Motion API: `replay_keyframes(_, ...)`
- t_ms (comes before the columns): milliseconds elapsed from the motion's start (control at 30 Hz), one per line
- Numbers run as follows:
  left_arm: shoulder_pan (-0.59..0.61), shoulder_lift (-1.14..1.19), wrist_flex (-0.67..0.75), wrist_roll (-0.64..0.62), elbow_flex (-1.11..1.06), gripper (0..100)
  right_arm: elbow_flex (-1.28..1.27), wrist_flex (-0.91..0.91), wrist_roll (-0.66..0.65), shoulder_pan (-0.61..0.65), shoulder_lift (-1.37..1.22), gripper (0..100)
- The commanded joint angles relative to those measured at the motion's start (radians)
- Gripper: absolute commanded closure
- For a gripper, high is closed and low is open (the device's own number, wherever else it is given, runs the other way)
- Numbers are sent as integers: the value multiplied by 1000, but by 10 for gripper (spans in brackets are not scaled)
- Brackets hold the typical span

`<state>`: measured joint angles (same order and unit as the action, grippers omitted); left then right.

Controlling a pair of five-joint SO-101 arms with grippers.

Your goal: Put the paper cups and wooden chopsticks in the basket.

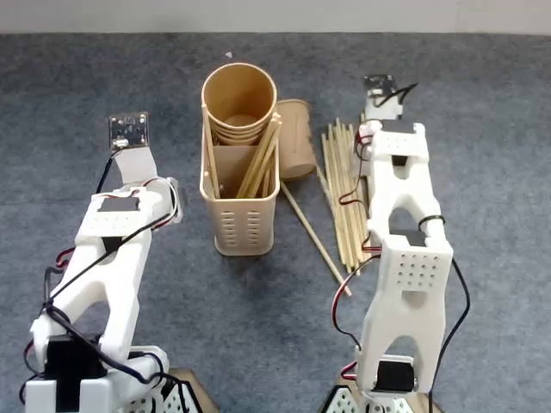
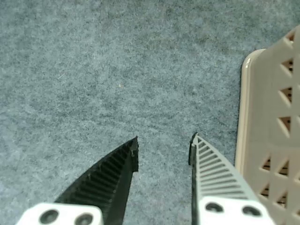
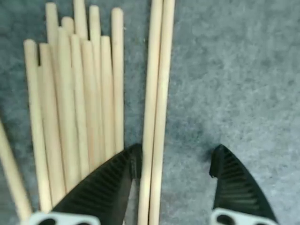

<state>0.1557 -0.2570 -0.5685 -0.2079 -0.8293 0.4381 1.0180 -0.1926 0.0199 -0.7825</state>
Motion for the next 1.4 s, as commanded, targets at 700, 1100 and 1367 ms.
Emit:
replay_keyframes(700,-8,-28,17,11,4,800,1199,615,180,16,156,992)
replay_keyframes(1100,-5,-28,14,11,4,800,1336,556,256,384,394,992)
replay_keyframes(1367,-4,-28,18,11,4,800,1336,481,256,559,447,992)
